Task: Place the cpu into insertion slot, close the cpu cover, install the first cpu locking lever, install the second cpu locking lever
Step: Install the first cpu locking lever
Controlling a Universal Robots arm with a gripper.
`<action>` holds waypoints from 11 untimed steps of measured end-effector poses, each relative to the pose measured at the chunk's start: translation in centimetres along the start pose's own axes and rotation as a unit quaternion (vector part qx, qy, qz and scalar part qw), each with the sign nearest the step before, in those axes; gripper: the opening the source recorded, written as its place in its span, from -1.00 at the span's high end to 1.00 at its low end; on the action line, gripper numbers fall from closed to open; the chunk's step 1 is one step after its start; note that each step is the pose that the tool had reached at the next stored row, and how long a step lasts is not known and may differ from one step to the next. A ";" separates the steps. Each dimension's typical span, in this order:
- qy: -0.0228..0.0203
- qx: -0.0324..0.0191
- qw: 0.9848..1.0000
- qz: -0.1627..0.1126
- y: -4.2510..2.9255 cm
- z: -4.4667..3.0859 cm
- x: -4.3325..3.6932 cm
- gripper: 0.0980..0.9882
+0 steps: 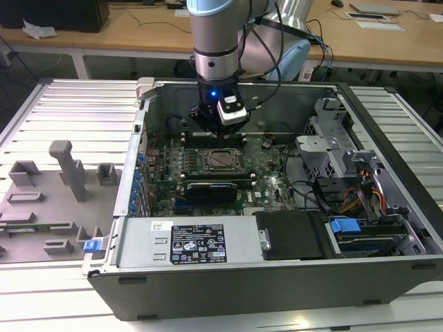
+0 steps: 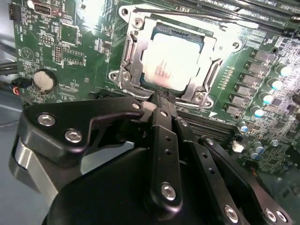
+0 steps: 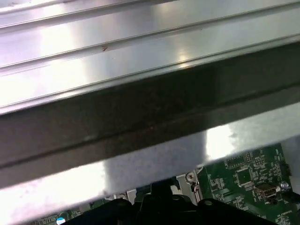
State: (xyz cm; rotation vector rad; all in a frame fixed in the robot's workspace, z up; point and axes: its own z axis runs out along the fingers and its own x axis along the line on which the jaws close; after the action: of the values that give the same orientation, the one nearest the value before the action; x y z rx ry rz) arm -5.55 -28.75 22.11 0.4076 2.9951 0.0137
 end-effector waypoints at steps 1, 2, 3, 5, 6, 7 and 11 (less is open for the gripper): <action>0.000 0.000 1.000 0.000 -0.10 0.00 -0.03 0.98; 0.000 0.000 1.000 0.000 -0.22 0.01 -0.06 0.98; 0.000 0.000 1.000 0.000 -0.42 0.01 -0.12 0.98; 0.000 0.000 1.000 0.000 -0.81 0.01 -0.22 0.98; 0.000 0.000 1.000 0.000 -0.98 0.02 -0.27 0.98; 0.000 0.000 1.000 0.000 -1.54 0.02 -0.43 0.98; 0.000 0.000 1.000 0.000 -2.70 0.03 -0.75 0.98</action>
State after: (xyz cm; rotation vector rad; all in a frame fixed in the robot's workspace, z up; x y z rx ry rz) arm -5.55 -31.56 22.10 0.4074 2.9950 0.0133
